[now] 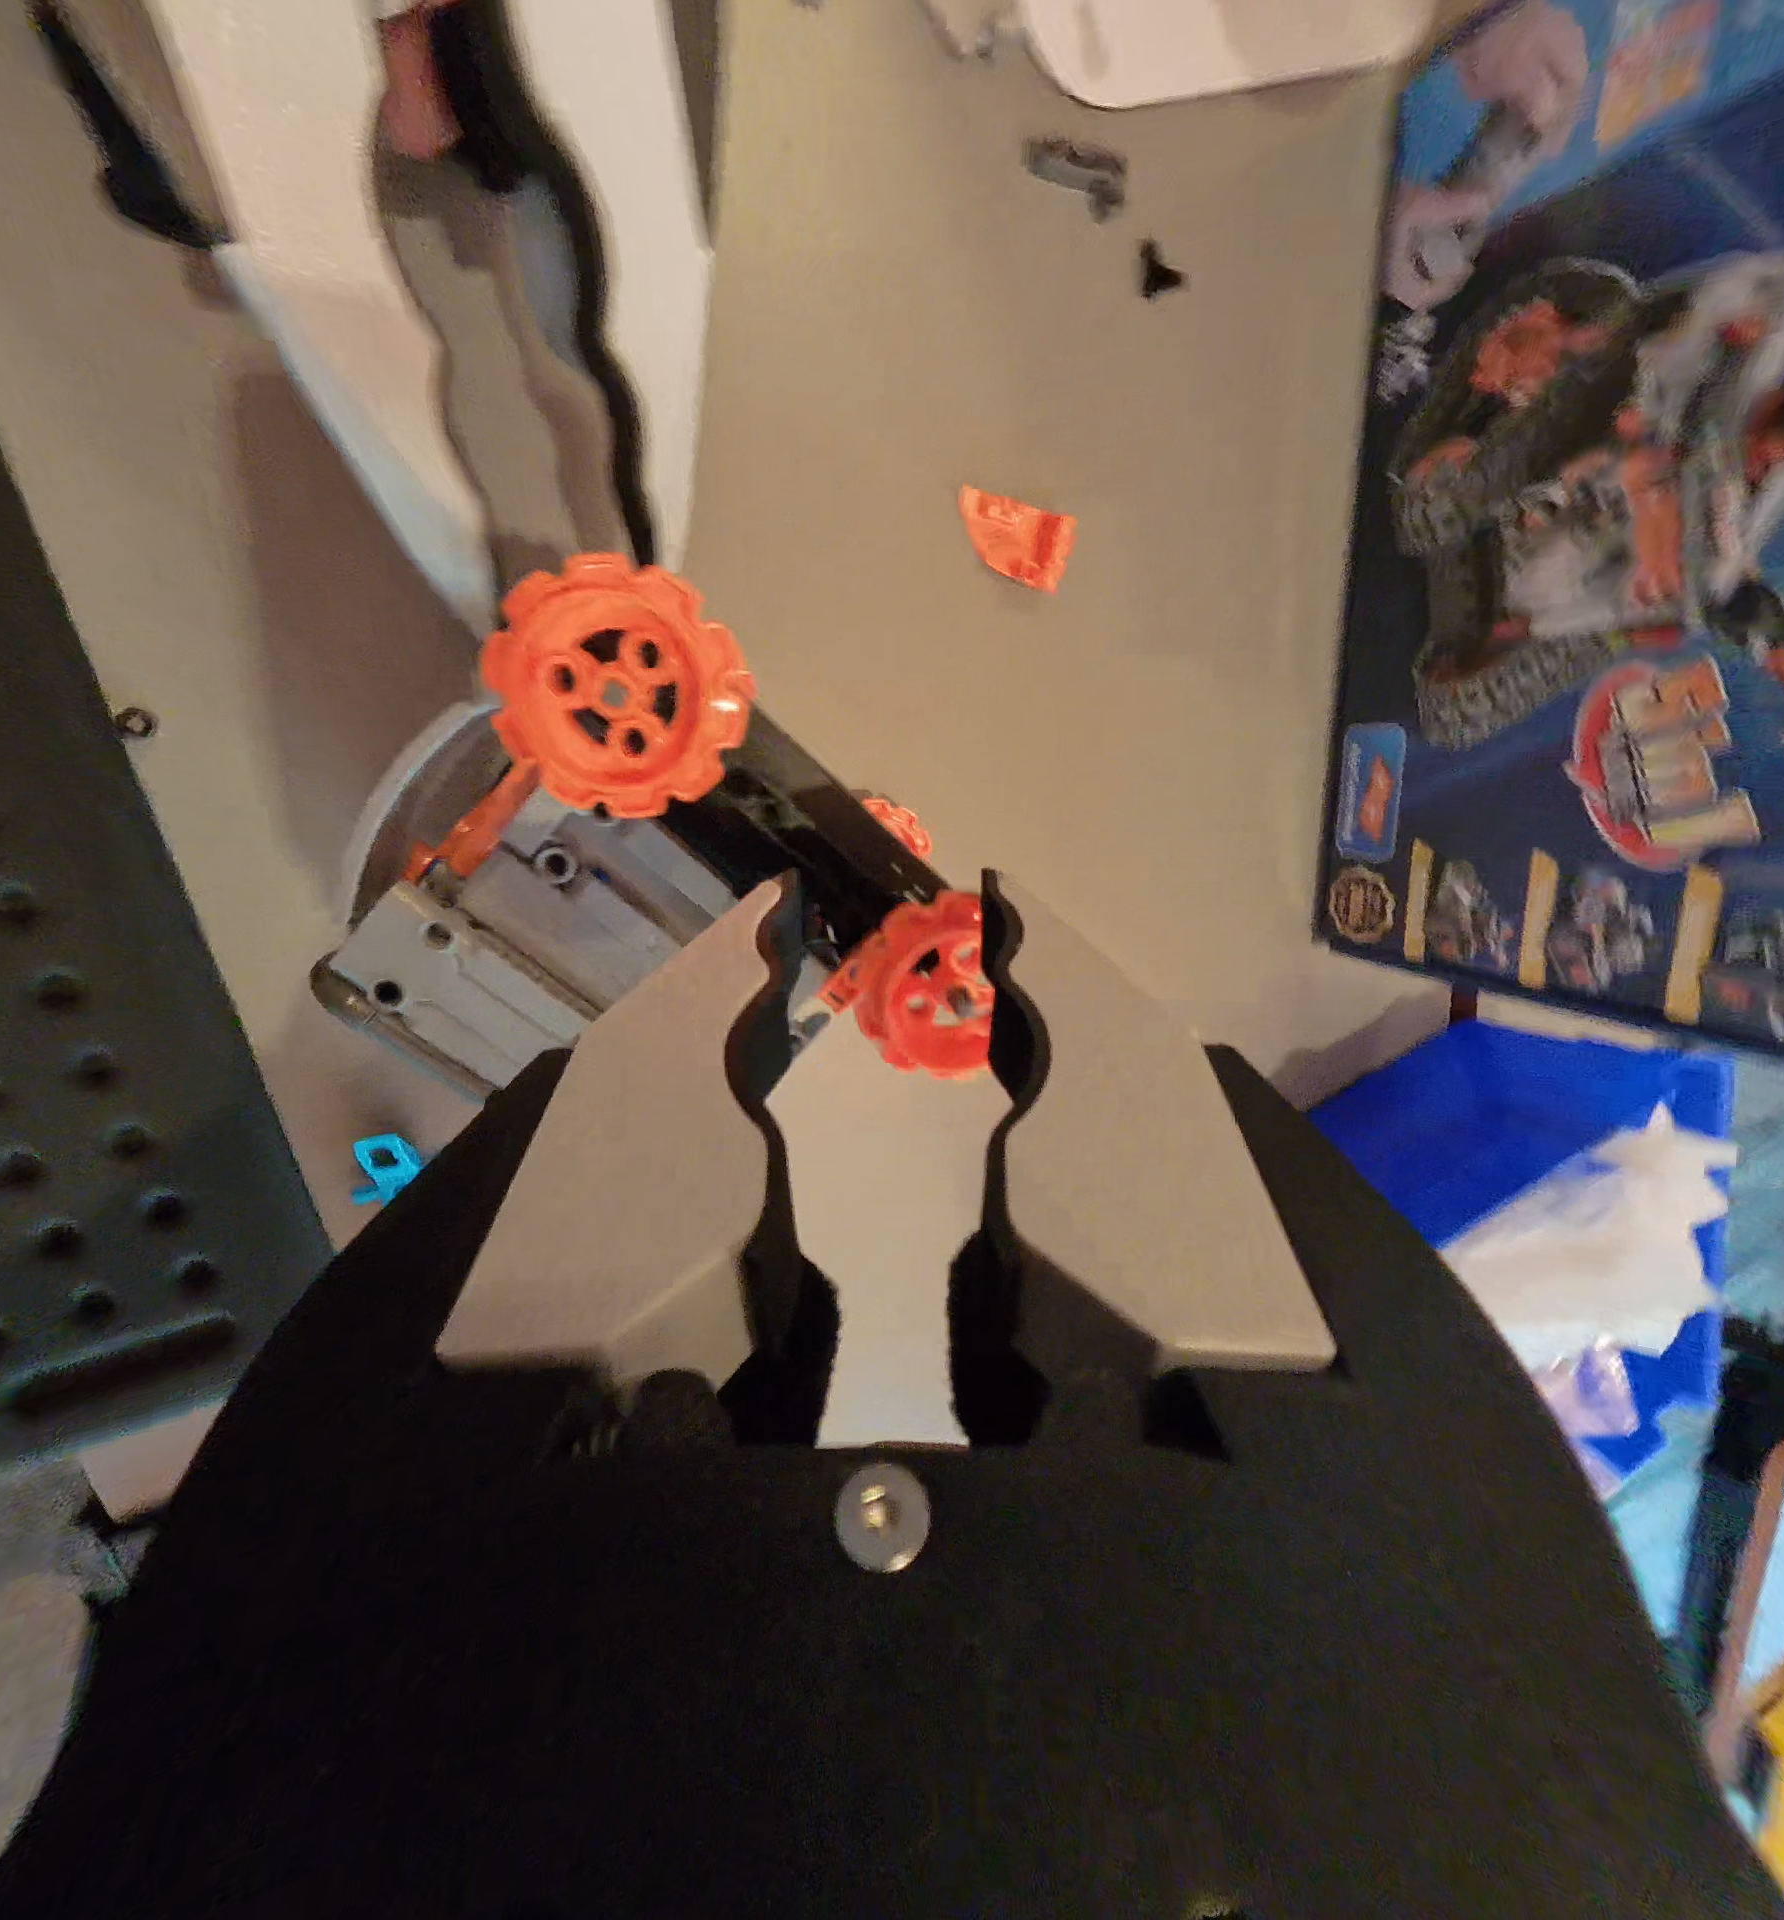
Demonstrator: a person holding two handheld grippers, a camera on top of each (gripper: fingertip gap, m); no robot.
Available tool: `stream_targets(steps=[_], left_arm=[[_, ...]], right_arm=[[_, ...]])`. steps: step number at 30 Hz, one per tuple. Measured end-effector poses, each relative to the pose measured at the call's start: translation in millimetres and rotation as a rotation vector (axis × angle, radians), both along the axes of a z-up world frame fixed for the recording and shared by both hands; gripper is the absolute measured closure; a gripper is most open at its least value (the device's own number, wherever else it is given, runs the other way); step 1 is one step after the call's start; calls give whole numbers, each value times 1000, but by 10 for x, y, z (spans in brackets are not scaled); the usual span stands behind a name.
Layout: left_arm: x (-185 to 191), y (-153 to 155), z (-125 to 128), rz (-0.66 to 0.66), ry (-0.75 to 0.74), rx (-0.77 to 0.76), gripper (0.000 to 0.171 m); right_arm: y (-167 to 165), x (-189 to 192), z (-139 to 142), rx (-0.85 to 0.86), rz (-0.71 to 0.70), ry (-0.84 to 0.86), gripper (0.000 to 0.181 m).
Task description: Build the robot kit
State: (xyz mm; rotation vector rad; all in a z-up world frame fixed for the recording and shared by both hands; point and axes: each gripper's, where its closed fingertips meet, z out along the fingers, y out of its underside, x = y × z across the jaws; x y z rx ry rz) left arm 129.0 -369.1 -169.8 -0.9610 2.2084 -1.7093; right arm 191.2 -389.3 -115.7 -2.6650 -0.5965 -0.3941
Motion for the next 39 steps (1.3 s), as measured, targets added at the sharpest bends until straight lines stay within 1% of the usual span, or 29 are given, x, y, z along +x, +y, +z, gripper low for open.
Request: stream_targets(steps=[3,5,7,9,10,11,13,15,17,20,21,23,24,26,29,30,31,32,35,37,39], left_arm=[[-68,-76,8,-32,14,-14,139],[-133,-154,18,-61,26,-21,139],[-232,-262,24,-116,37,-24,138],[-321,-341,81,-174,46,-53,138],[-346,-346,103,-199,57,-69,137],[-323,-304,132,-197,62,-81,135],[-197,-144,239,-161,38,-111,122],[-40,-20,376,-140,1,-127,102],[132,2,372,-152,-42,-54,79],[273,-168,330,-269,-95,6,56],[313,-231,288,-302,-109,28,40],[330,-364,174,-379,-88,50,20],[322,-418,101,-415,-82,77,13],[277,-532,49,-474,-78,74,13],[213,-672,-97,-522,-93,140,17],[203,-708,-122,-524,-91,133,13],[216,-714,-140,-511,-98,144,20],[239,-703,-142,-492,-111,157,29],[228,-752,-127,-433,-111,113,29],[217,-756,-129,-387,-110,128,29],[236,-756,-133,-292,-93,151,29]], right_arm=[[-114,133,107,105,-175,66,140],[-197,192,136,181,-271,118,138],[-307,213,96,213,-346,170,135],[-337,145,53,256,-388,275,133],[-334,116,30,274,-412,316,133],[-337,106,6,288,-439,340,131],[-354,91,-2,328,-504,388,133],[-365,46,39,383,-571,482,136],[-404,20,39,397,-639,520,139],[-423,-66,-41,383,-683,543,140],[-426,-77,-77,387,-701,552,139],[-423,-103,-148,397,-731,581,137],[-434,-88,-182,400,-738,569,138],[-436,-81,-235,412,-746,582,141],[-445,-72,-305,412,-754,587,143],[-442,-78,-319,414,-751,593,145],[-435,-80,-324,422,-746,601,144],[-424,-89,-323,432,-742,615,146],[-399,-97,-352,433,-720,603,153],[-385,-85,-356,431,-706,592,155],[-353,-65,-363,434,-686,569,155]])
